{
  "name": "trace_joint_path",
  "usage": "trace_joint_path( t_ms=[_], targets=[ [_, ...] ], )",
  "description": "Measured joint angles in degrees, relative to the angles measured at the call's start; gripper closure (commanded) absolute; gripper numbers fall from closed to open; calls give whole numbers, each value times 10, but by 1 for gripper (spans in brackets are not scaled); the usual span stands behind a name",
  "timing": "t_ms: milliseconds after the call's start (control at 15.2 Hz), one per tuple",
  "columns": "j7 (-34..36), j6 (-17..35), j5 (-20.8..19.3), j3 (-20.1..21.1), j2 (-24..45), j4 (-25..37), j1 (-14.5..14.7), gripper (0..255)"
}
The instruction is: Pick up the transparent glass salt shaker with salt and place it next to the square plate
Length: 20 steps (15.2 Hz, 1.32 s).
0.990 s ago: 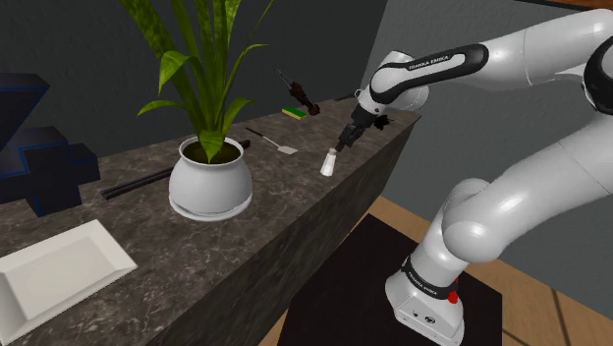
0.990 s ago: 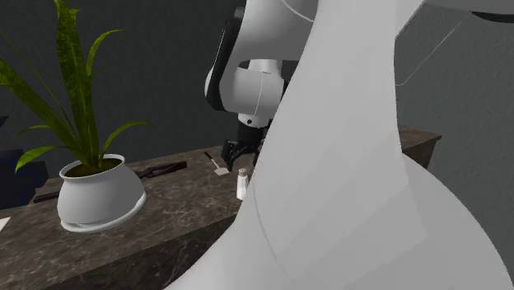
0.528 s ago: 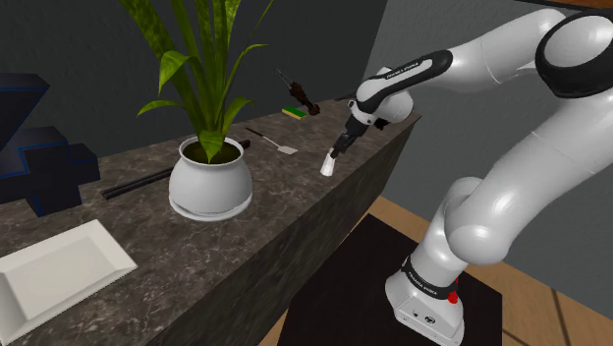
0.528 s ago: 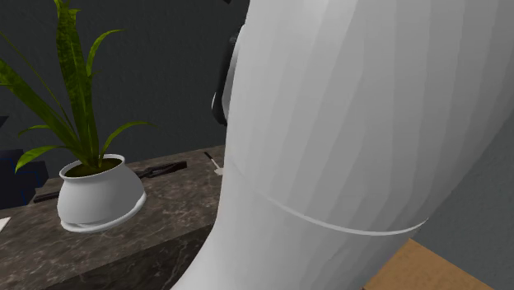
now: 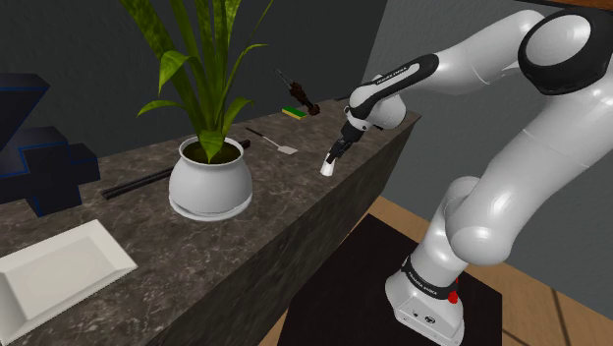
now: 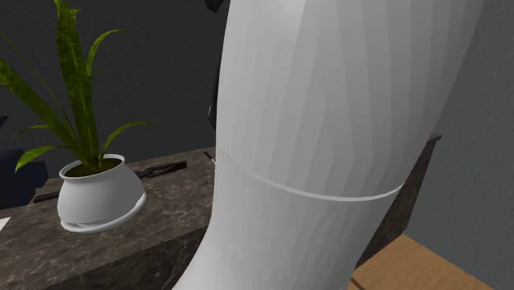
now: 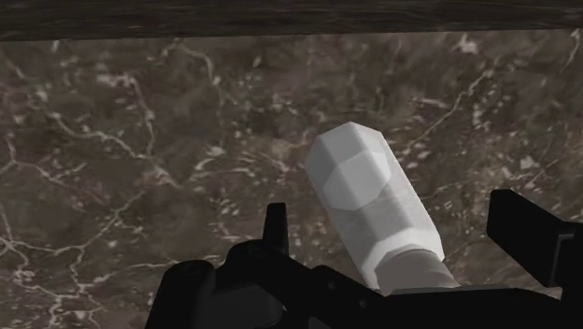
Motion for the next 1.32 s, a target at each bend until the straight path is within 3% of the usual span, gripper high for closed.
trace_joint_path(
  t_ms=[198,264,924,1320],
  targets=[
    [0,0,0,0,0,0,0,0],
    [0,0,0,0,0,0,0,255],
    [0,0,1,0,0,0,0,255],
    [34,-38,-38,14,-32,14,-15,255]
  ],
)
